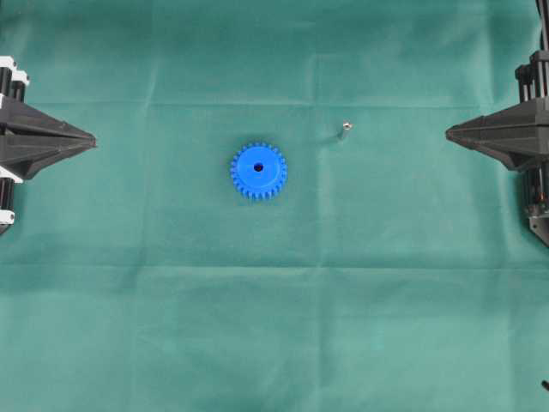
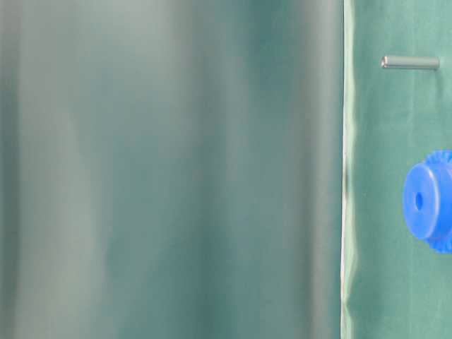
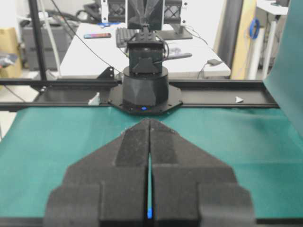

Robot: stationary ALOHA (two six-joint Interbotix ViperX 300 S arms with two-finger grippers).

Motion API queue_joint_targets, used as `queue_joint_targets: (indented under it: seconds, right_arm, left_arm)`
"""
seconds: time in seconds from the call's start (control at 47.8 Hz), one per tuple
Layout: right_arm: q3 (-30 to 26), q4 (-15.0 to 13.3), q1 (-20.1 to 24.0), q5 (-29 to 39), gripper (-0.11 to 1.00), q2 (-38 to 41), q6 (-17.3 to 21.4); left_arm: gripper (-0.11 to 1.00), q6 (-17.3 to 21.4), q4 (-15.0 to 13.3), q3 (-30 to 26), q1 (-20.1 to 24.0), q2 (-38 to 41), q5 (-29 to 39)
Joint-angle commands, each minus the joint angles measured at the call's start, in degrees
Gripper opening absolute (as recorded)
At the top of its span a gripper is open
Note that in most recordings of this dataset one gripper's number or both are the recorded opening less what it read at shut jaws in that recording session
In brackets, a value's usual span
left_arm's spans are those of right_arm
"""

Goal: Insert the shaft placed at a random location into the center hole of the medium gear at another random location.
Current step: 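Move the right gripper left and lower it over the silver shaft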

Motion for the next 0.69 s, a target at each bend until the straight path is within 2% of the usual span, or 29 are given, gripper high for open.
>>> queue_joint_targets:
  seconds: [0.0,0.146,0.335,0.376,0.46,0.669]
  right_arm:
    - [-0.53,-0.18,-0.18,0.18,0.01,0.79,0.00]
    - [-0.35,-0.26,-2.02,-0.26,0.01,4.66,-1.14]
    - [0.09,0.00,-6.24,-4.48,0.01,12.57,-1.14]
    - [0.00,-0.09,-7.21,-5.19,0.05,14.68,-1.05]
    - [-0.35,-0.09,-8.70,-6.77,0.20,19.86,-1.05]
    - [-0.44,-0.18,-10.72,-15.47,0.83,33.05,-1.85]
  left_arm:
    - [0.00,-0.44,0.70,-2.02,-0.26,0.62,0.88]
    - [0.00,-0.44,0.62,-2.02,-0.26,0.44,1.32]
    - [0.00,-0.62,0.70,-1.93,-0.18,0.44,1.67]
    - [0.00,-0.62,0.62,-1.93,-0.18,0.44,1.76]
    - [0.00,-0.62,0.62,-1.85,-0.18,0.44,2.02]
    - [0.00,-0.70,0.70,-1.85,-0.18,0.44,2.29]
